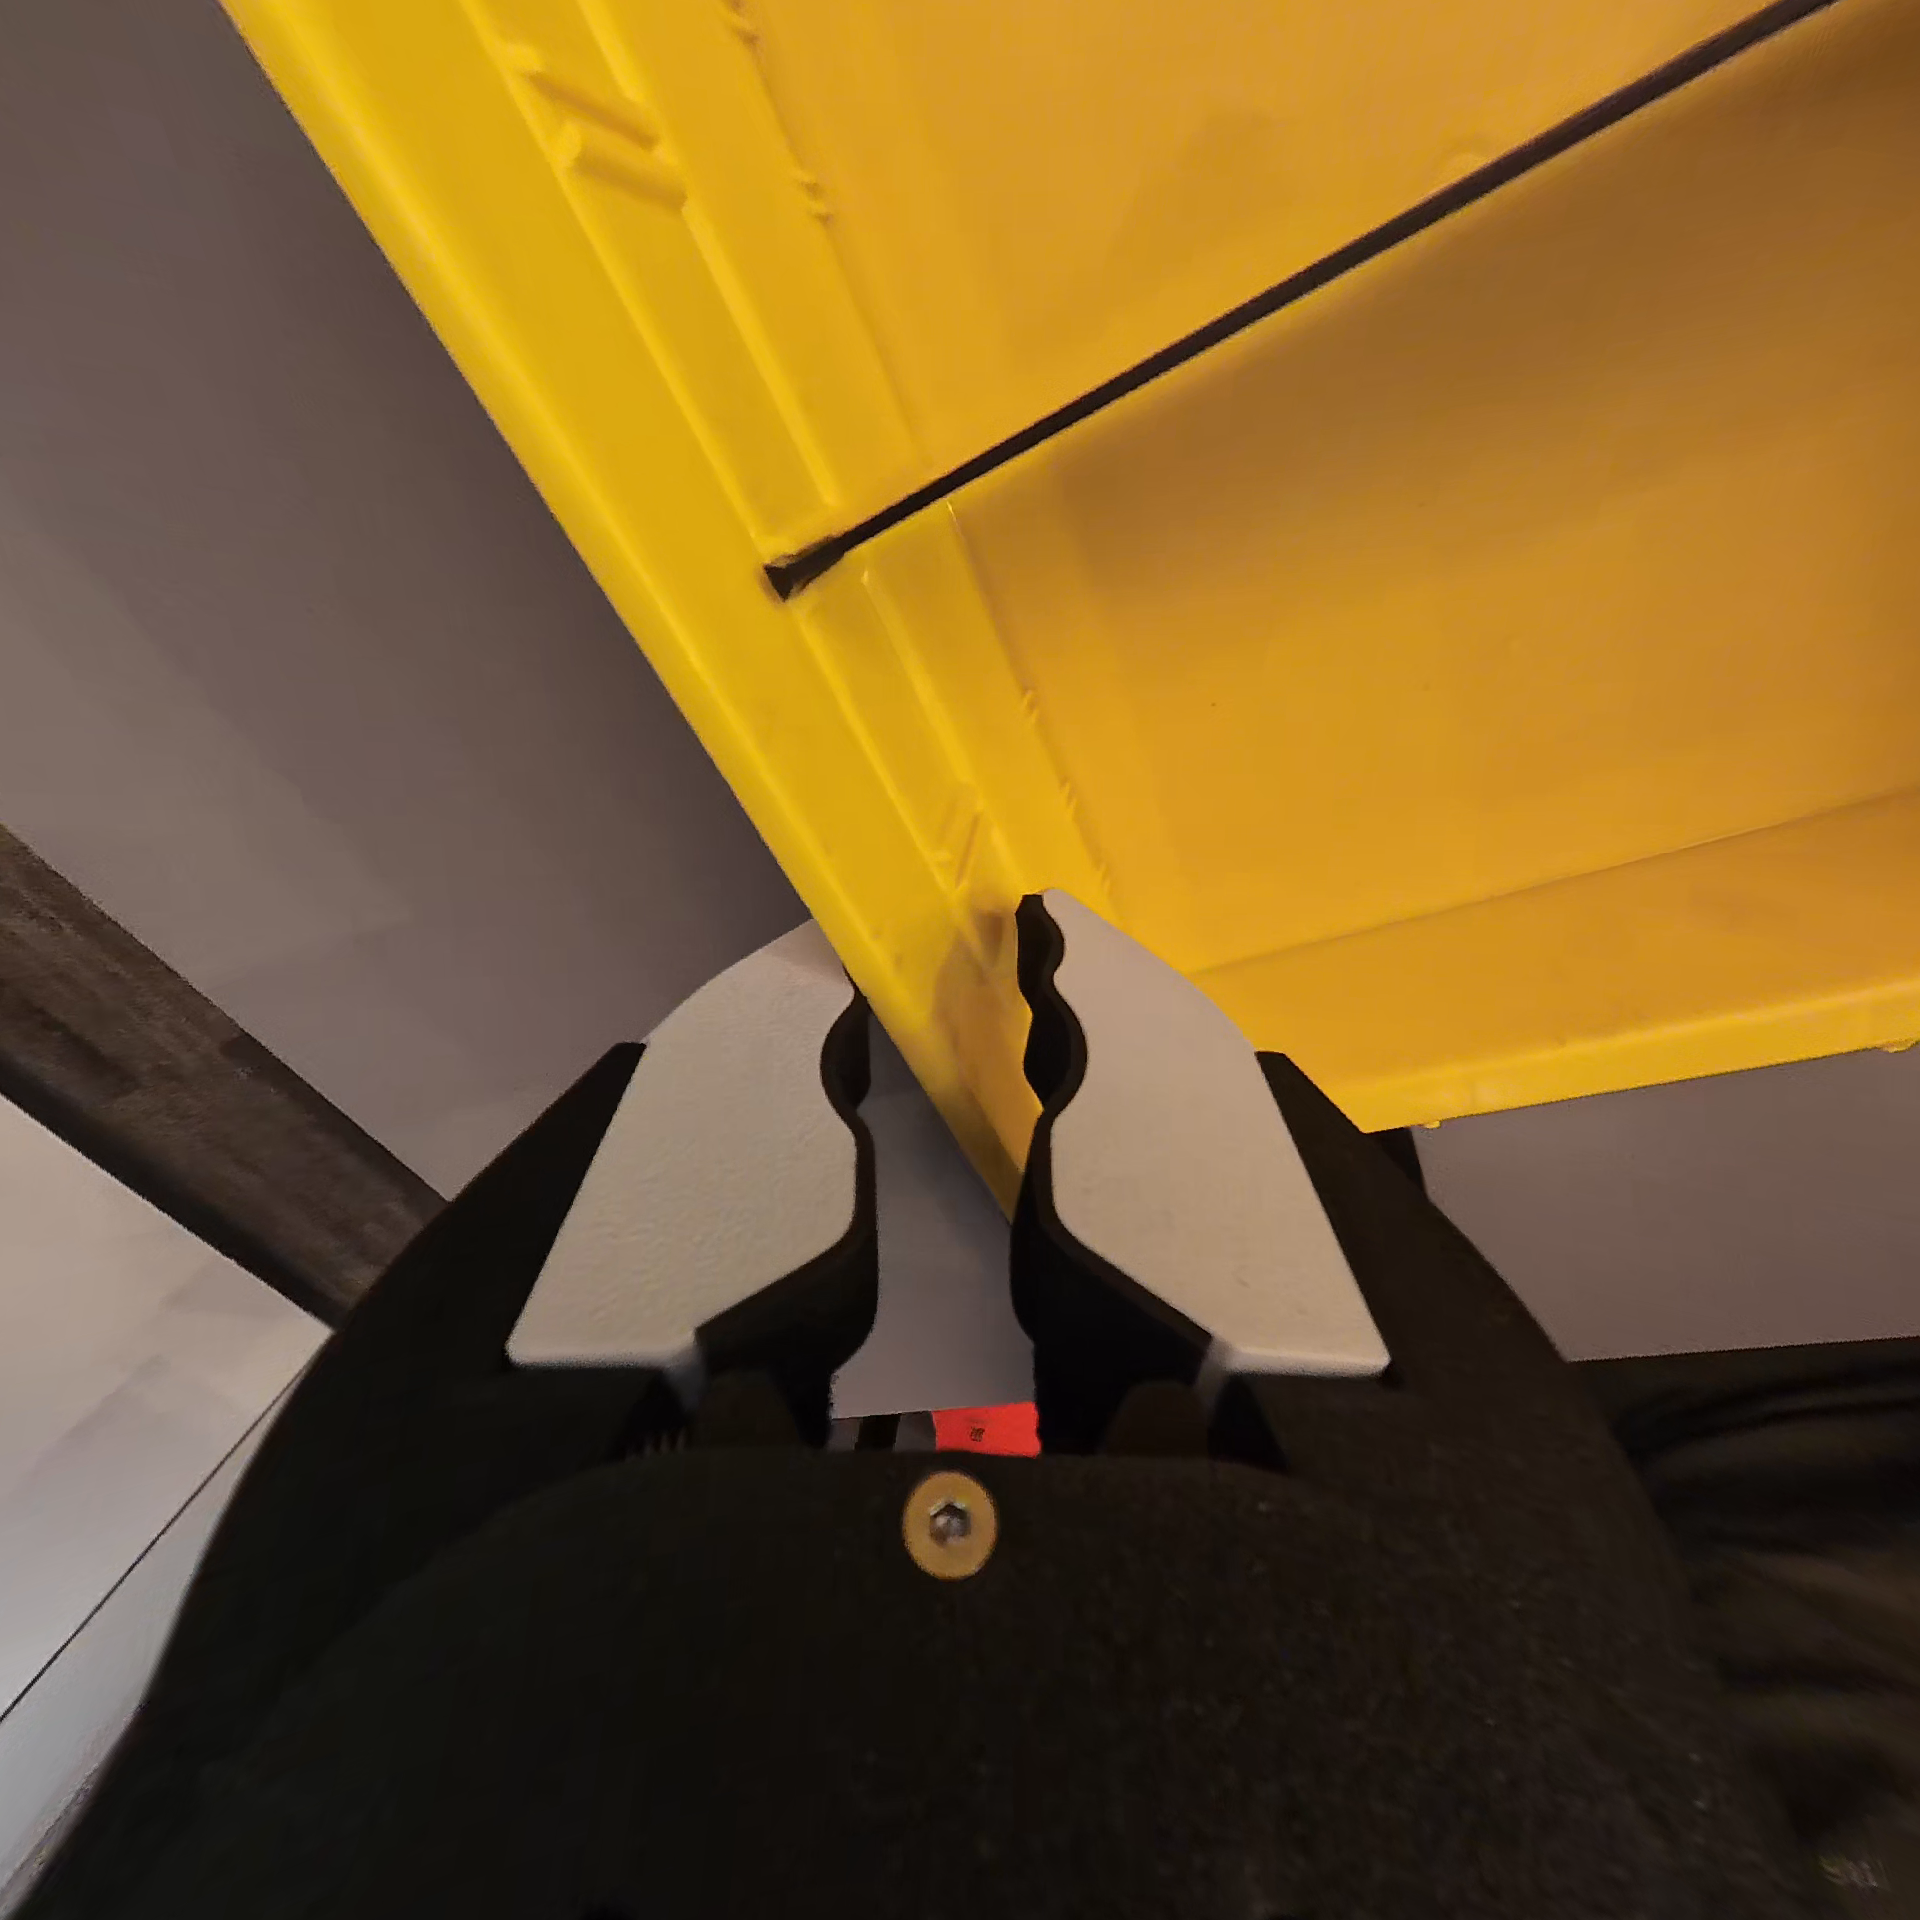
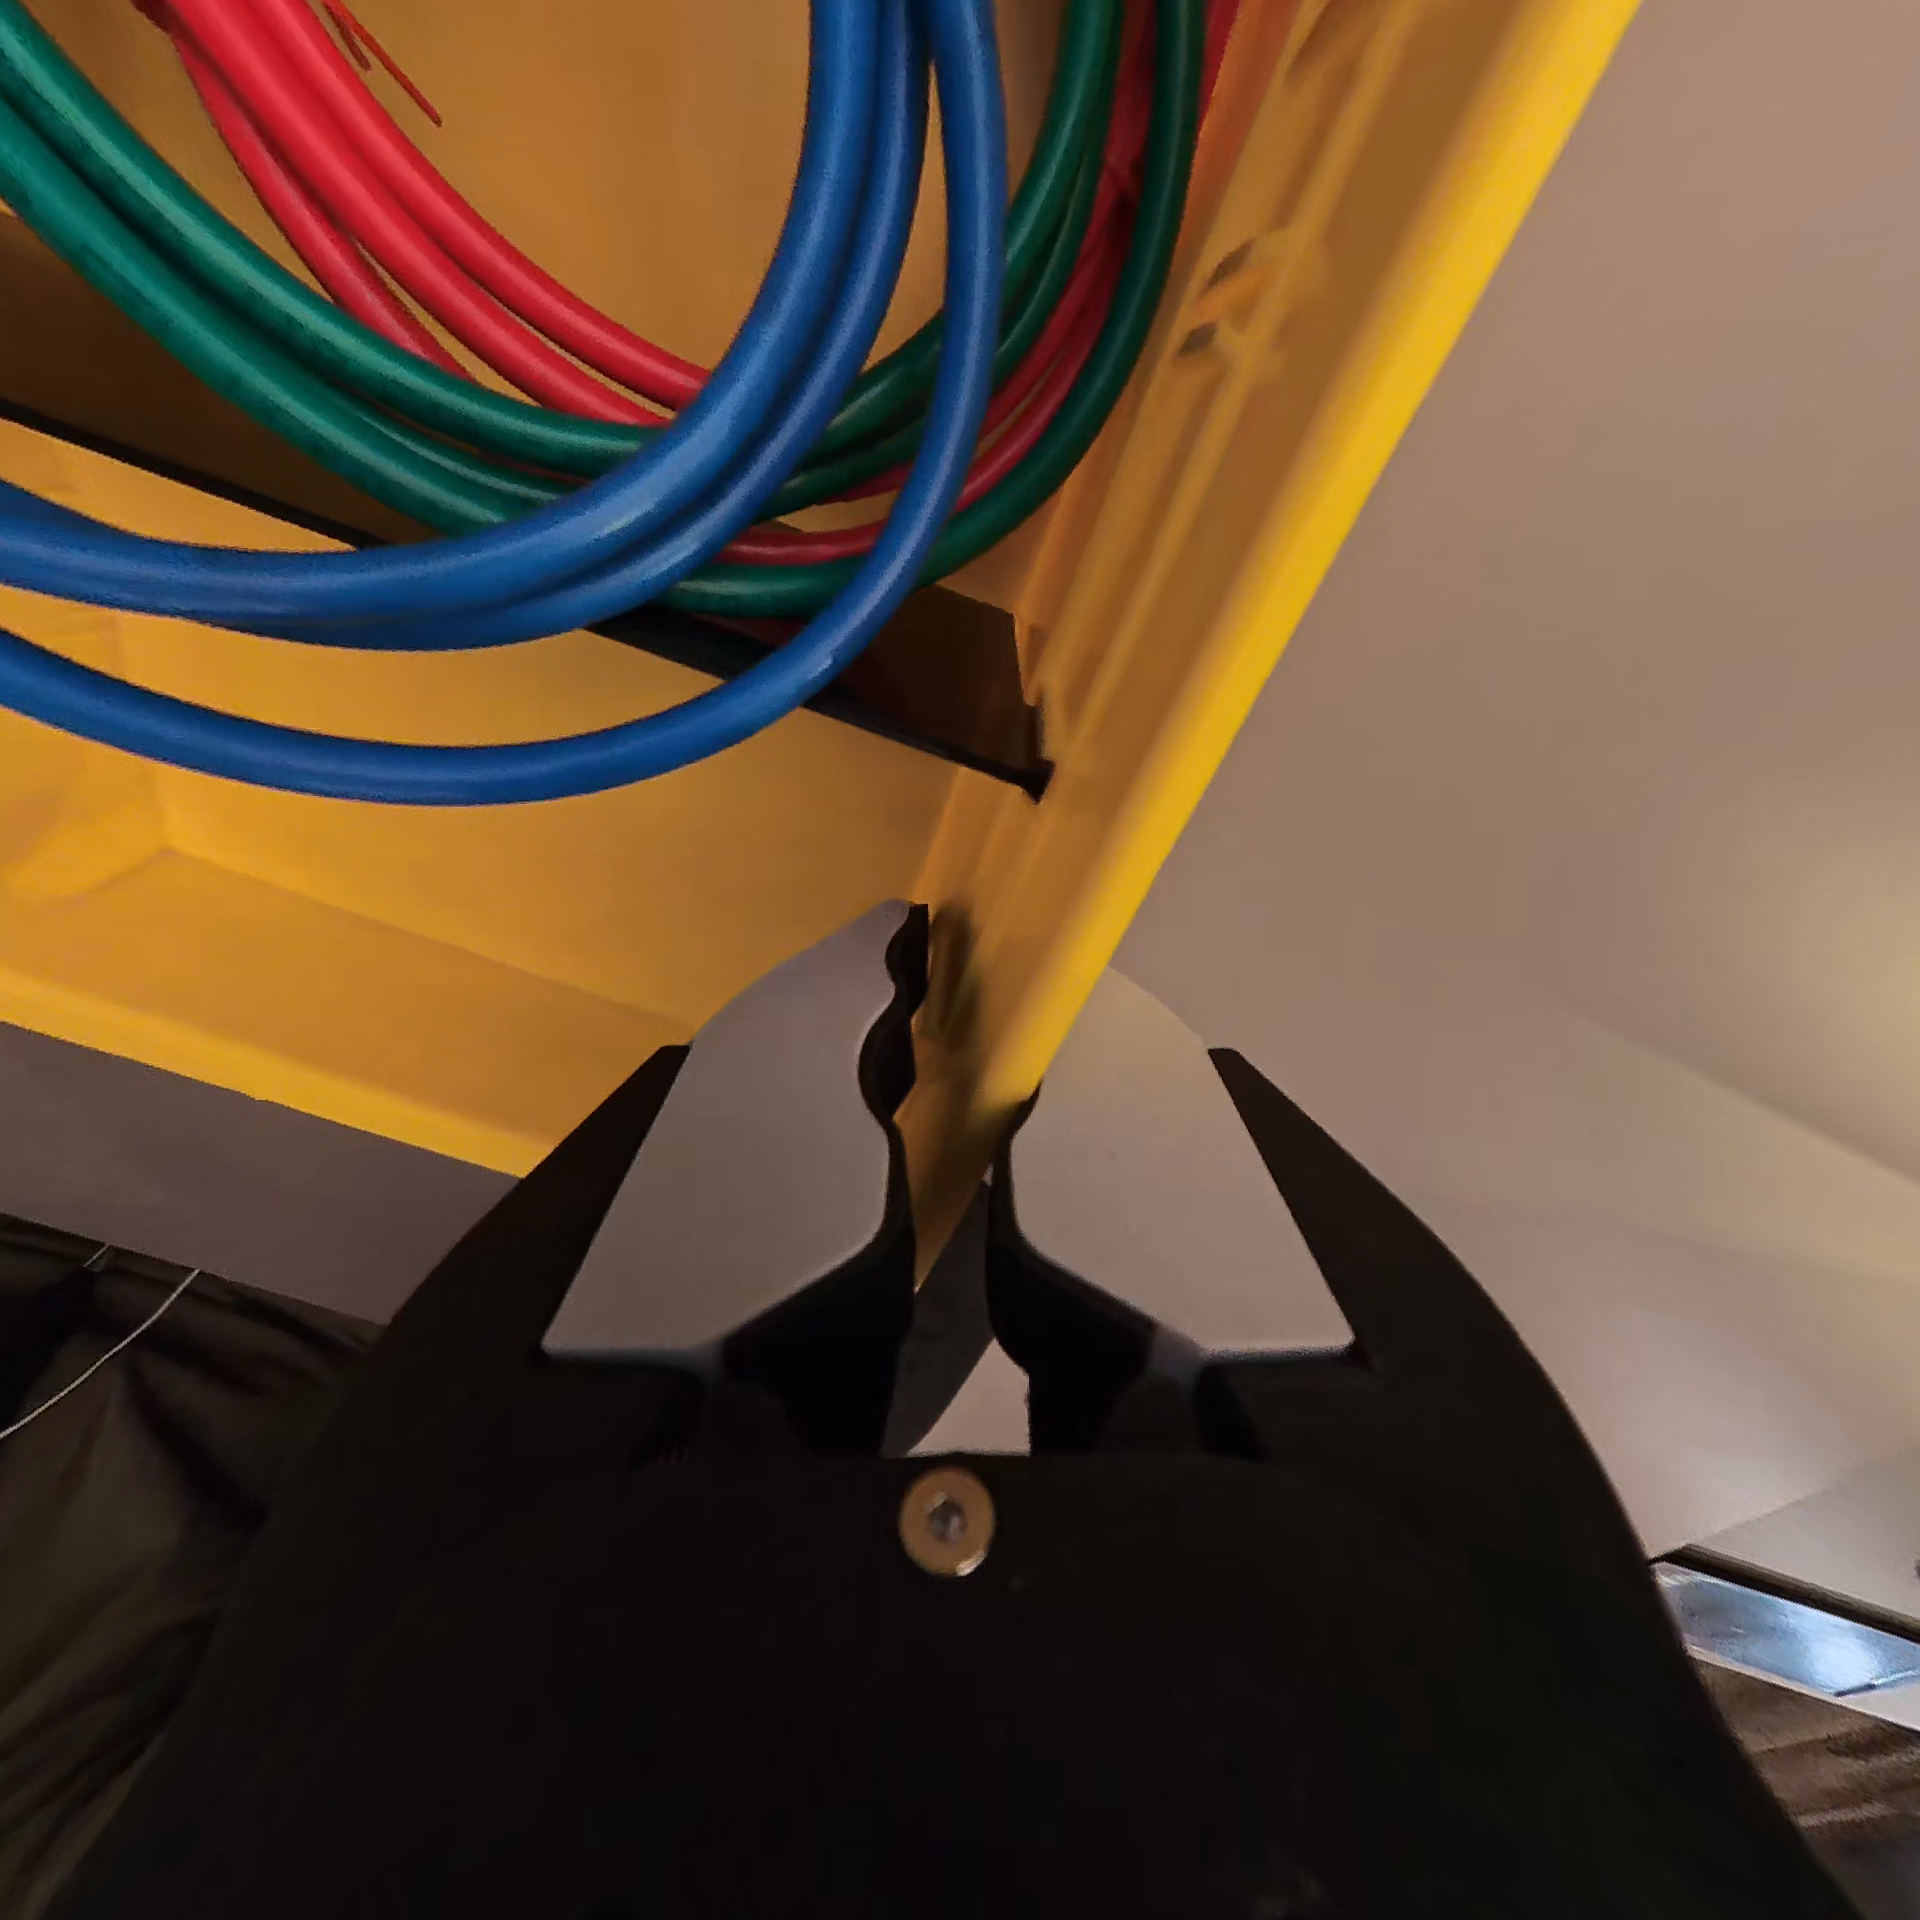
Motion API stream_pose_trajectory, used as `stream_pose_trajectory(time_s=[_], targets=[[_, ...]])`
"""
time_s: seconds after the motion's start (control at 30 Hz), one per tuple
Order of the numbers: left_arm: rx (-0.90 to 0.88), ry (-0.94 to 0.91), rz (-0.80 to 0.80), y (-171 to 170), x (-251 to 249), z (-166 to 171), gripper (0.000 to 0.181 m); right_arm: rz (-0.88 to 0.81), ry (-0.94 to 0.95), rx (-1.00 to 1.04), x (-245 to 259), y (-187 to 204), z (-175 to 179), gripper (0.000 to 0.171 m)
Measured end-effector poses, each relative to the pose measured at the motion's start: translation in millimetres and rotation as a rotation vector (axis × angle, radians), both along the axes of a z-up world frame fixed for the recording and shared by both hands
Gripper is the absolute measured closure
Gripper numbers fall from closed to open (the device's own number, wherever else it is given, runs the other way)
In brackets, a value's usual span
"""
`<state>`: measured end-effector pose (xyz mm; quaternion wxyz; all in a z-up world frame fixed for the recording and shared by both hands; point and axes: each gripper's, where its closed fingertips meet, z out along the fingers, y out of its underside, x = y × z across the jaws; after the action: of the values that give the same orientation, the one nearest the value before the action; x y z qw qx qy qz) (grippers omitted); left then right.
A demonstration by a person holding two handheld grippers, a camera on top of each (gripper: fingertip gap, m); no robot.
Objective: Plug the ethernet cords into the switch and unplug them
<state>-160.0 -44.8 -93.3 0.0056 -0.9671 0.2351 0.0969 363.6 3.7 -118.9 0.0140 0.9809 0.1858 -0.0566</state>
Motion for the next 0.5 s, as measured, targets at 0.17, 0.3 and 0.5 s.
stream_pose_trajectory(time_s=[0.17, 0.3, 0.5], targets=[[-0.027, 0.047, -0.029, -7.2, 6.4, -2.5, 0.148, 0.029, -0.004, -0.015, -19.6, -1.3, 0.2, 0.162], [-0.038, 0.067, -0.035, -11.6, 10.0, -2.5, 0.144, 0.023, -0.008, -0.04, -29.3, -6.3, 0.6, 0.162], [-0.028, 0.078, -0.048, -9.1, 13.4, -2.9, 0.144, 0.012, -0.016, -0.056, -39.8, -11.2, 0.8, 0.161]])
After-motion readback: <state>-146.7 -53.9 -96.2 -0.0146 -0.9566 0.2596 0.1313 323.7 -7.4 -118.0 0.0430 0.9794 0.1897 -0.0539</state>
